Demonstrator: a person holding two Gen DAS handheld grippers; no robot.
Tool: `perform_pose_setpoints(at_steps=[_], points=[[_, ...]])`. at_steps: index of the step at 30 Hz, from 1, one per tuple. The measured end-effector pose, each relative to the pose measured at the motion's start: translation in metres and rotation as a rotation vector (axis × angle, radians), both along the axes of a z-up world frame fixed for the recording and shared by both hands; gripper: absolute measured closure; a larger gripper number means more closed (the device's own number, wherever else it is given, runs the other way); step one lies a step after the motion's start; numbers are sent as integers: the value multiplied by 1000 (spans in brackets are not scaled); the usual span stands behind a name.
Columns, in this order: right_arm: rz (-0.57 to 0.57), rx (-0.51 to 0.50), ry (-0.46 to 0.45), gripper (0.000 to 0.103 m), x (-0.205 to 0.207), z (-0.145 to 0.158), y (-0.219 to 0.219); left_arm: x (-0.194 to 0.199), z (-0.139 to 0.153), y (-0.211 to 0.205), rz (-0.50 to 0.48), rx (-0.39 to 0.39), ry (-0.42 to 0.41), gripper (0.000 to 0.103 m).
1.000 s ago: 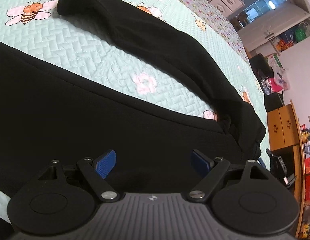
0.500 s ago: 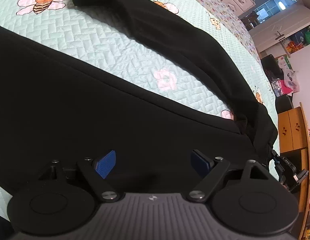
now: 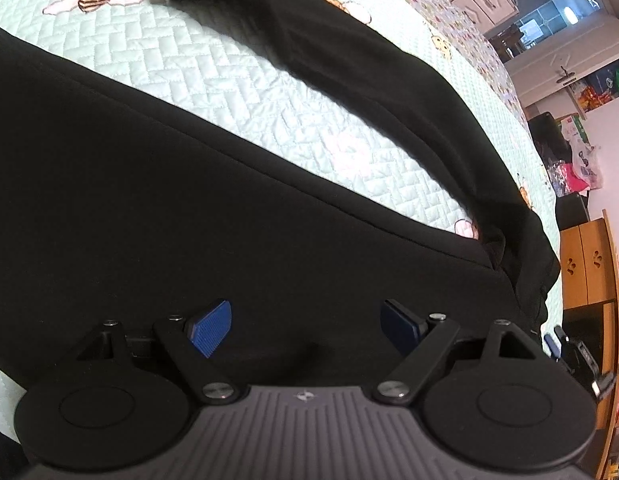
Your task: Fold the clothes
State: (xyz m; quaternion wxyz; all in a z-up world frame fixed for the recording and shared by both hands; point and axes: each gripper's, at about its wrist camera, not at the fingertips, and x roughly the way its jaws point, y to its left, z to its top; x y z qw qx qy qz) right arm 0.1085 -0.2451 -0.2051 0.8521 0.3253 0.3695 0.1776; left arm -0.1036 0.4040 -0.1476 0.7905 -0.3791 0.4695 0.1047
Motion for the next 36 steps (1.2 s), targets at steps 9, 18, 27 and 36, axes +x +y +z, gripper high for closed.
perform_pose_setpoints(at_steps=[9,18,27,36], points=[[48,-22,26,54,-37,-2,-8,3,-9,-9,-27,-20,15,18],[45,29,33,52,-39,-9,-13,0,-11,-9,-22,-18,25,18],[146,-138,2,97,-41,5,6,2,-15,-10,-24,-15,31,18],[135,-173,-204,98,-49,48,19,3,-16,-11,-23,-10,33,18]])
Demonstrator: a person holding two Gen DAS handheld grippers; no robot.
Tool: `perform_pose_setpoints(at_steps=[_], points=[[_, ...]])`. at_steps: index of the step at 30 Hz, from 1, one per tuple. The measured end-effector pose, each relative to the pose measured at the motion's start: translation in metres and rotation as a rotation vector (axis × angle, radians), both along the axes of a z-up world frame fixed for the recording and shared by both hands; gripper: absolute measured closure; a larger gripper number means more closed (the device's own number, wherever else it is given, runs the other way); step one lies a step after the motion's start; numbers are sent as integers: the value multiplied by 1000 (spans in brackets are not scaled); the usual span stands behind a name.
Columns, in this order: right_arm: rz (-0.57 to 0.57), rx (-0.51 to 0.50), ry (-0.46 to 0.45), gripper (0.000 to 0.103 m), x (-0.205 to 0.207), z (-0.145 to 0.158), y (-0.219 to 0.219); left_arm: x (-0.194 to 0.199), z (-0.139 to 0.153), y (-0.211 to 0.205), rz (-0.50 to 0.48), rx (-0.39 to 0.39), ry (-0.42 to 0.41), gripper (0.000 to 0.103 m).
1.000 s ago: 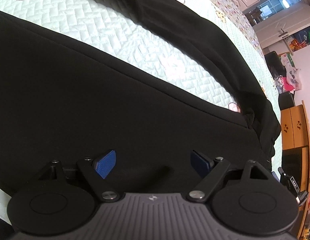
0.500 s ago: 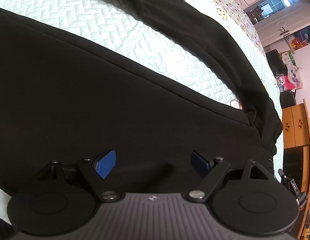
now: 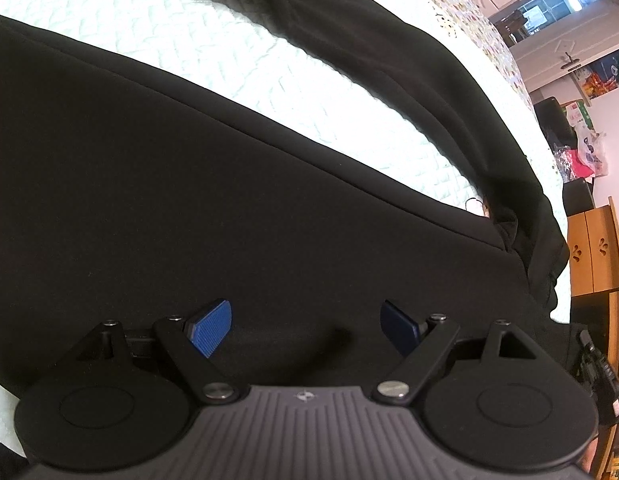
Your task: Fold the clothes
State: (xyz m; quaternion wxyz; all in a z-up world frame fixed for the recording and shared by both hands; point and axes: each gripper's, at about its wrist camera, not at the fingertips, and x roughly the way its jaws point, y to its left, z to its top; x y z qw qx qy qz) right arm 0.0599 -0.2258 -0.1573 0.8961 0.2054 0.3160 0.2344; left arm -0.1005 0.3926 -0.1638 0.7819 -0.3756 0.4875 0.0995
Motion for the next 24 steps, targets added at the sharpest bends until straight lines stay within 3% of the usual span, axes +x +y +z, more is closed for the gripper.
perform_pose_setpoints(at_steps=[6,8,14,18,21,24], points=[[-79,-84,133,93,23,-45,-6,-1,-1,2,5,-17,-7,18],[-110,-63,127,92,20,-51,-11,-2,-1,3,4,-20,-9,18],[-135,-109,130,88,24,-47,-10,1,0,2,-9,-7,-16,18],[-224,-165,97,86,13,-31,-4,1,3,2,-26,7,-31,18],[-290,-116,32,83,-1,-17,2,1,5,4,-31,16,-39,18],[-228,-37,23,74,-1,-11,18,2,7,6,-29,13,-52,18]])
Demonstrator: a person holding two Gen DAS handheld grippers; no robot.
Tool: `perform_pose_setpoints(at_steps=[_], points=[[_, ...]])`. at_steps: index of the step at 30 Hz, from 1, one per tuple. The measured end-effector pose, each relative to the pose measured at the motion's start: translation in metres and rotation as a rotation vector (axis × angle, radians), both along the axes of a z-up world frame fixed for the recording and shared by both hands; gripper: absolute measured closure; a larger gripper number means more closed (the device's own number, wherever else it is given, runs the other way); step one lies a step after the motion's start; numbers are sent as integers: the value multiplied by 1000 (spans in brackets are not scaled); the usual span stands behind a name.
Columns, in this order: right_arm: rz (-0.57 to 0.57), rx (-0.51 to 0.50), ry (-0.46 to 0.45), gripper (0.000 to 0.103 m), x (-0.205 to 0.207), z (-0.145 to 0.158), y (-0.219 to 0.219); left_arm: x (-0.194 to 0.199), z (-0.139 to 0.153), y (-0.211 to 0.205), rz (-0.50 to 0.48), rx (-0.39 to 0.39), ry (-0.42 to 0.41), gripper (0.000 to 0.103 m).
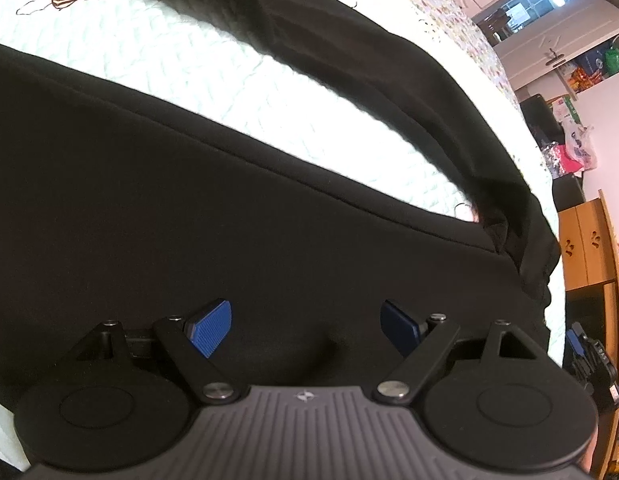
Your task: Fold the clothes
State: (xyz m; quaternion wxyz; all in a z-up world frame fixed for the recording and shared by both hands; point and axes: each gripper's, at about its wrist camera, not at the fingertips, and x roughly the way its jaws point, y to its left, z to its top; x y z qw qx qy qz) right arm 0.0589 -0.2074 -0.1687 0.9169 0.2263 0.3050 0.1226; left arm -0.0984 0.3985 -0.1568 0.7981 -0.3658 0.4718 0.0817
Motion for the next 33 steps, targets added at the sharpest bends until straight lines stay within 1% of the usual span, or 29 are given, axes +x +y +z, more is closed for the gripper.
perform_pose_setpoints(at_steps=[1,4,6,8,10,12,13,15,16,17,18,20,21,22,24,25,26,27,28,29,31,33], points=[[47,36,9,72,4,-1,8,1,1,0,1,1,-6,18],[131,155,42,70,23,-11,28,3,3,1,-1,5,-14,18],[119,206,75,70,37,-18,37,4,2,1,-2,3,-13,18],[110,195,83,70,53,-22,46,4,0,1,-5,2,-4,18],[126,96,77,70,67,-17,60,5,-2,1,-6,4,4,18],[147,-50,61,70,80,-8,76,7,-4,1,-3,5,9,18],[152,-95,52,70,86,-5,79,7,-5,2,-1,4,7,18],[161,-154,36,67,99,-1,81,9,-6,3,-1,5,4,18],[175,-195,64,60,104,-5,81,9,-6,3,-2,5,3,18],[193,-246,108,56,109,-12,80,9,-7,4,-3,3,0,18],[210,-297,153,57,114,-19,80,9,-7,5,-3,1,-2,18],[301,-387,207,79,110,-31,76,7,-8,7,-5,-3,-8,18],[322,-419,228,85,105,-32,74,6,-8,9,-5,-5,-11,18],[316,-416,239,88,101,-29,70,6,-9,10,-4,-8,-11,18],[293,-381,252,85,94,-22,60,5,-11,11,-2,-13,-11,18],[273,-334,241,76,91,-18,52,6,-11,11,-4,-11,-11,18],[249,-274,220,64,89,-14,43,6,-11,11,-5,-9,-12,18],[210,-216,202,57,87,-12,34,7,-10,10,-7,-6,-13,18],[176,-154,197,45,86,-13,23,6,-10,10,-12,-3,-14,18],[147,-88,199,43,86,-16,13,6,-9,9,-15,0,-15,18],[89,43,201,43,86,-22,-9,6,-10,11,-15,-4,-13,18],[65,101,232,43,88,-34,-22,5,-11,13,-8,-11,-11,18]])
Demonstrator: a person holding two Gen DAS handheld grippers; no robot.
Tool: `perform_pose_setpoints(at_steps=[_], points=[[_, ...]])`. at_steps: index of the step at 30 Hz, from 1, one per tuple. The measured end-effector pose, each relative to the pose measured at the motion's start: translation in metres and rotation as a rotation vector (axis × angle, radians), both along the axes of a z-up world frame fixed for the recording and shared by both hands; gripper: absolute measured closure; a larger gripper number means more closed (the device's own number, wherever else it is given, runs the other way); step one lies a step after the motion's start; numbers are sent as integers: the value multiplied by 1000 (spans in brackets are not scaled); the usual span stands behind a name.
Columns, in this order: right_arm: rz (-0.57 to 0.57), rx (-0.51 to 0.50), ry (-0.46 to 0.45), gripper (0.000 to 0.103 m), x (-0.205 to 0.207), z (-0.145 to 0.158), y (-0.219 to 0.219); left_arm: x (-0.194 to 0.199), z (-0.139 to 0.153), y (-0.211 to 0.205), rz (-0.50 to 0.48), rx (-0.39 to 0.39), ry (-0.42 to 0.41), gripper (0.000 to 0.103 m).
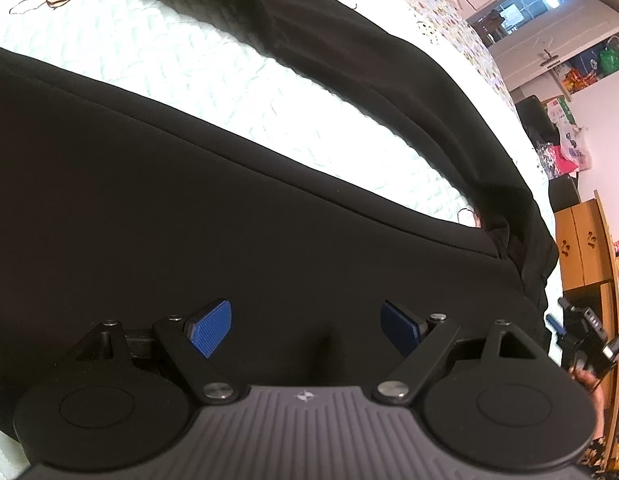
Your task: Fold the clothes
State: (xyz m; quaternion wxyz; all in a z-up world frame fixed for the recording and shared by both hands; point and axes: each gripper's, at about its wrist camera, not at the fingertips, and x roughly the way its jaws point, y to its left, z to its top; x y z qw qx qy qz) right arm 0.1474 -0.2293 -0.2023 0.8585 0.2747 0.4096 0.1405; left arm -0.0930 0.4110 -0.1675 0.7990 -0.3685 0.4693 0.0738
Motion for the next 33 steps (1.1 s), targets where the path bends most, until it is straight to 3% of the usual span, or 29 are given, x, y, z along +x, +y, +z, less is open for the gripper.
perform_pose_setpoints(at_steps=[6,15,17,21,24,29,32,33], points=[[-26,51,15,43,-10,-10,-16,3,2,-6,-7,29,14,18],[69,129,27,45,-4,-19,-20,4,1,-8,-4,43,19,17],[77,136,26,58,-1,-20,-22,4,1,-9,-4,47,21,17],[86,137,28,71,1,-22,-26,3,2,-10,-2,51,25,17],[84,105,23,98,-4,-20,-29,3,2,-11,3,52,27,17],[96,44,-13,100,-21,-6,-28,2,3,-12,4,52,32,17],[110,-108,24,103,-27,-7,-24,3,3,-11,6,49,33,17],[105,-106,30,103,-28,-10,-26,3,3,-11,5,50,33,17]])
